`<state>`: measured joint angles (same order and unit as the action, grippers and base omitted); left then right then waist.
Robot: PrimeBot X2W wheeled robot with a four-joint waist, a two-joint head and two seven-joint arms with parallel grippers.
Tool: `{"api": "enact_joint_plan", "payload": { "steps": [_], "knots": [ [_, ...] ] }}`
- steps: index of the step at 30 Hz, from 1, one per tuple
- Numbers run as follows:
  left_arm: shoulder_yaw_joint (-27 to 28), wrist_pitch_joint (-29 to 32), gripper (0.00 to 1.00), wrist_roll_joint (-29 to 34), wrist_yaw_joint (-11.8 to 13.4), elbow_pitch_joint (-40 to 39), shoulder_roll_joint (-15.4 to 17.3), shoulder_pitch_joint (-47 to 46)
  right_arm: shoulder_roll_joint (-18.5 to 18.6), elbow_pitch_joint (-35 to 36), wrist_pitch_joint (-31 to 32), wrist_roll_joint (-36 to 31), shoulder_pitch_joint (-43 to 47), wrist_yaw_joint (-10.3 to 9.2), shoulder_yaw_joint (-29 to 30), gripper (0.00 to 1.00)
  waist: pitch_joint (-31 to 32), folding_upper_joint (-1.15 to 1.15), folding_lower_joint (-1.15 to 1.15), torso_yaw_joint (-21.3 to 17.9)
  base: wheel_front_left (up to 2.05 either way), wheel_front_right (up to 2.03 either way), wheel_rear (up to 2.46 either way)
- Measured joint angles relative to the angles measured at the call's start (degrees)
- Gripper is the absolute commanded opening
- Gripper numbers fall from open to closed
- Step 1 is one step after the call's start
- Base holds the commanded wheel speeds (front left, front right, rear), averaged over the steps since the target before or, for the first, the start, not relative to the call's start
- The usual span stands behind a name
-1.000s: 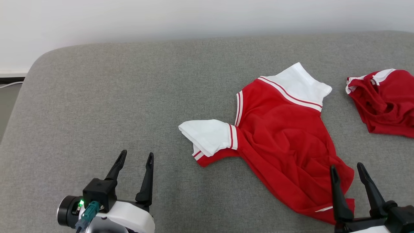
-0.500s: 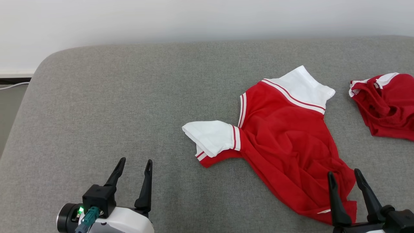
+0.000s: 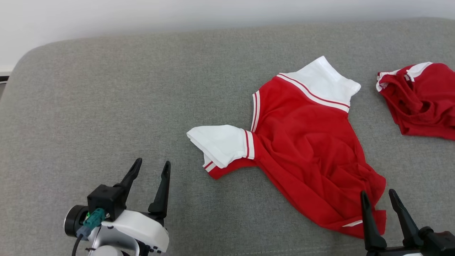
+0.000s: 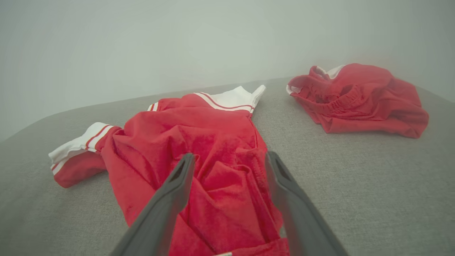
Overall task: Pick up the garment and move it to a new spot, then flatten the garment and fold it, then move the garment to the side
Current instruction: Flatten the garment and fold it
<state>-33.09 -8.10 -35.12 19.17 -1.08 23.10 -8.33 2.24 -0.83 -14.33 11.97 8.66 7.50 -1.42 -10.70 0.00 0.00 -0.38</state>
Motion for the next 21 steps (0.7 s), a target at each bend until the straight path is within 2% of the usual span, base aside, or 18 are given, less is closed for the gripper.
{"api": "enact_joint_plan", "payload": {
  "steps": [13, 21],
  "knots": [
    [-0.02, 3.01, 1.0, -2.6, -5.98, 6.02, 0.02, -8.91, -0.02, -2.61, 0.0, 2.82, -3.15, 0.0, -0.96, 1.0, -7.89, 0.0, 0.0, -4.25, 0.0, 0.0, 0.0],
    [0.24, 3.04, 1.0, -2.69, -7.09, 7.75, 0.32, -12.59, -0.01, -4.04, 0.0, 5.9, -4.08, 0.0, -1.27, 1.0, -11.78, 0.0, 0.0, -5.88, 0.0, 0.0, 0.0]
  ]
}}
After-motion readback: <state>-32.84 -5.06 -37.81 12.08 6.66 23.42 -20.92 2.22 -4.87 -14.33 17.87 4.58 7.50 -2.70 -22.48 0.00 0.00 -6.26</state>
